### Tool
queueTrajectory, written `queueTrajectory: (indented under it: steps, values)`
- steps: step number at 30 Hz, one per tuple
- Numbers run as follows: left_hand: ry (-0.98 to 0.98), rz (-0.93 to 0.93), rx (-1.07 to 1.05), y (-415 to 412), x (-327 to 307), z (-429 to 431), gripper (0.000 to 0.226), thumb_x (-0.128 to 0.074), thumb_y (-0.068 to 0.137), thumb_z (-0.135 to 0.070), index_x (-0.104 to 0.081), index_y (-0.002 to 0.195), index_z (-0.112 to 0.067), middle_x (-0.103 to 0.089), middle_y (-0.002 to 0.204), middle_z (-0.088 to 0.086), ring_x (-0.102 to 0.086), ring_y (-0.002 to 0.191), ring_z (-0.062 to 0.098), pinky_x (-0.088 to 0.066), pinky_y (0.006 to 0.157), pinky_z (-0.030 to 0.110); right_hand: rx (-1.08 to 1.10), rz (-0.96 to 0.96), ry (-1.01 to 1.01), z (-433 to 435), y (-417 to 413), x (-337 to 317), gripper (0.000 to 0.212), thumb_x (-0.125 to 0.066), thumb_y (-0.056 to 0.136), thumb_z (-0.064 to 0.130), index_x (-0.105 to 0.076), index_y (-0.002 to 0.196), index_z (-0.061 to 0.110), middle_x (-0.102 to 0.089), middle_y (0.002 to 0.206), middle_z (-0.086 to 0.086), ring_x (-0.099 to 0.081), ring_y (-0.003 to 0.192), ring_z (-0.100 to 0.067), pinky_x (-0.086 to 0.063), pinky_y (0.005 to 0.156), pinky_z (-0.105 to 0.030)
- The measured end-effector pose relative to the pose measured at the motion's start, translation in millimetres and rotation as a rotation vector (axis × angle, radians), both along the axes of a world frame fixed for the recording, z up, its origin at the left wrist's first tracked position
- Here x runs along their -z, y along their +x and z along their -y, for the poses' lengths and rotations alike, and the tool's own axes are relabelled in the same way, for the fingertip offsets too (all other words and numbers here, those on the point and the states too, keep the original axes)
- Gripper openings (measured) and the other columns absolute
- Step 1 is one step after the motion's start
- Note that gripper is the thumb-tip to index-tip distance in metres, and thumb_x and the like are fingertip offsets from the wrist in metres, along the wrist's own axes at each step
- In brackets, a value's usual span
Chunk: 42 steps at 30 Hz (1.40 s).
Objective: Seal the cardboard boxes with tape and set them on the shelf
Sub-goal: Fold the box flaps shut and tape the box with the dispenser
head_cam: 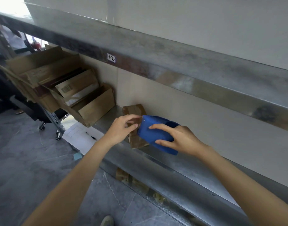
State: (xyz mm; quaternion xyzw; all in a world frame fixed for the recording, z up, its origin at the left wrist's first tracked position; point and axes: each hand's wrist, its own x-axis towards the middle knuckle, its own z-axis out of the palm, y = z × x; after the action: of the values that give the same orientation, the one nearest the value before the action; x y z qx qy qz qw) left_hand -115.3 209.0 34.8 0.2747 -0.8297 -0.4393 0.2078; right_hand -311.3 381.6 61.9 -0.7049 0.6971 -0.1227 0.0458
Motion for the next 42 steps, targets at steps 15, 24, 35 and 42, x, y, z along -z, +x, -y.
queueTrajectory:
  steps: [15,24,35,42]
  values:
    - [0.11,0.046,0.128,14.3,10.6,-1.5,0.039,-0.055,0.089,0.016,-0.071,0.113,-0.01,-0.073,0.107,0.001,-0.069,0.102,0.011,-0.055,0.096,0.038,-0.147,-0.116,-0.073,-5.3,14.7,4.1,0.049,-0.045,0.095,0.059,-0.034,0.142,0.053,-0.036,0.048,0.003,-0.03,0.044,-0.014,-0.044,0.047,-0.031]
    - [0.053,0.001,0.037,18.4,12.5,-14.5,0.039,-0.054,0.09,0.014,-0.068,0.112,-0.016,-0.07,0.104,-0.005,-0.067,0.098,0.005,-0.055,0.091,0.026,-0.143,-0.121,-0.006,0.4,18.8,1.2,0.049,-0.041,0.094,0.059,-0.027,0.14,0.056,-0.033,0.048,-0.001,-0.032,0.044,-0.017,-0.043,0.047,-0.033]
    - [0.067,-0.053,-0.129,42.5,21.3,-9.9,0.035,-0.064,0.09,0.003,-0.066,0.1,-0.03,-0.066,0.085,-0.001,-0.067,0.083,0.008,-0.052,0.081,0.016,-0.12,-0.116,0.041,-21.1,-7.8,-3.8,0.049,-0.05,0.093,0.056,-0.033,0.139,0.058,-0.033,0.046,-0.002,-0.034,0.043,-0.02,-0.039,0.046,-0.028]
    - [0.073,-0.026,-0.191,64.5,38.4,6.7,0.04,-0.061,0.09,0.009,-0.068,0.103,-0.028,-0.066,0.082,-0.005,-0.067,0.082,0.007,-0.05,0.083,0.016,0.005,-0.138,0.088,-43.9,-32.0,-4.0,0.052,-0.048,0.09,0.057,-0.033,0.139,0.062,-0.023,0.044,0.004,-0.025,0.04,-0.012,-0.037,0.046,-0.026]
